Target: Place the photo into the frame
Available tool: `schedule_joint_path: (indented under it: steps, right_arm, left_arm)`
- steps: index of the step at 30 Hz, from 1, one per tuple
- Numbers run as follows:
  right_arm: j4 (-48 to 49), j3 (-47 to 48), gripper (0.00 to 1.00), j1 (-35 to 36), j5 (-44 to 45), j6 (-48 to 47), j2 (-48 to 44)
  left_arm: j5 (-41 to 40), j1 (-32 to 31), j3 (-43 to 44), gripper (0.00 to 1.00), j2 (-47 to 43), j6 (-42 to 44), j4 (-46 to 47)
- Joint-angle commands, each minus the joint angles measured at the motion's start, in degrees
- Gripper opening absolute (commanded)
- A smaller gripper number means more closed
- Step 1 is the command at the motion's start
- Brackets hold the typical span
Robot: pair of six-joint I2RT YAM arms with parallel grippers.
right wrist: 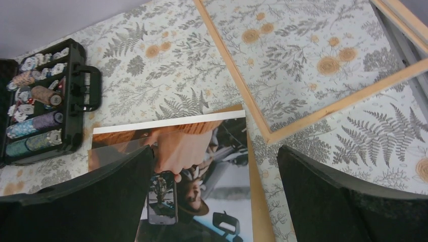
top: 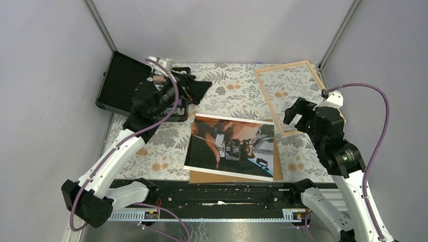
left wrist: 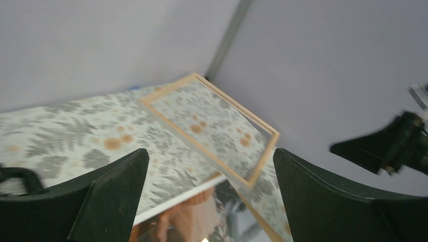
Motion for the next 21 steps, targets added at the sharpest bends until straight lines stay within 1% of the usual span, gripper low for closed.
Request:
schedule_joint_path:
  steps: [1, 4, 6, 10, 14, 17, 19, 21]
  right_arm:
    - [-1.7, -3.3, 1.0, -0.4, 3.5, 3.7, 1.7]
    - [-3.3, -5.2, 1.0, -0.4, 2.8, 5.5, 4.3]
    - [-5.5, -6.1, 1.0, -0.4, 2.2, 7.7, 6.6]
    - [-6.9, -10.2, 1.0, -0.4, -2.2, 13.5, 11.1]
    - [-4.1, -16.1, 1.0, -0.4, -6.3, 16.9, 14.1]
    - [-1.6, -19.1, 1.0, -0.8, -6.5, 18.2, 15.2]
    - [0.8, -22.0, 1.0, -3.1, -7.5, 19.3, 15.2]
    - [5.4, -26.4, 1.0, -9.1, -14.0, 18.7, 14.6]
  left_arm:
    - [0.2, -8.2, 3.4, 0.99, 4.0, 2.9, -1.4]
    - [-1.5, -13.1, 4.8, 0.99, 6.2, 4.5, -4.1]
    - [-1.9, -14.2, 5.6, 0.99, 7.7, 3.5, -5.6]
    - [-5.2, -14.3, 4.6, 0.99, 10.1, -4.3, -6.5]
    - [-9.5, -14.2, 2.2, 0.99, 13.5, -14.2, -7.7]
    - [-13.0, -14.3, -0.6, 0.99, 15.4, -21.7, -8.6]
    - [-15.1, -14.5, -2.3, 0.99, 16.0, -25.2, -8.7]
    - [-14.9, -14.5, -3.7, 0.99, 16.9, -27.6, -8.0]
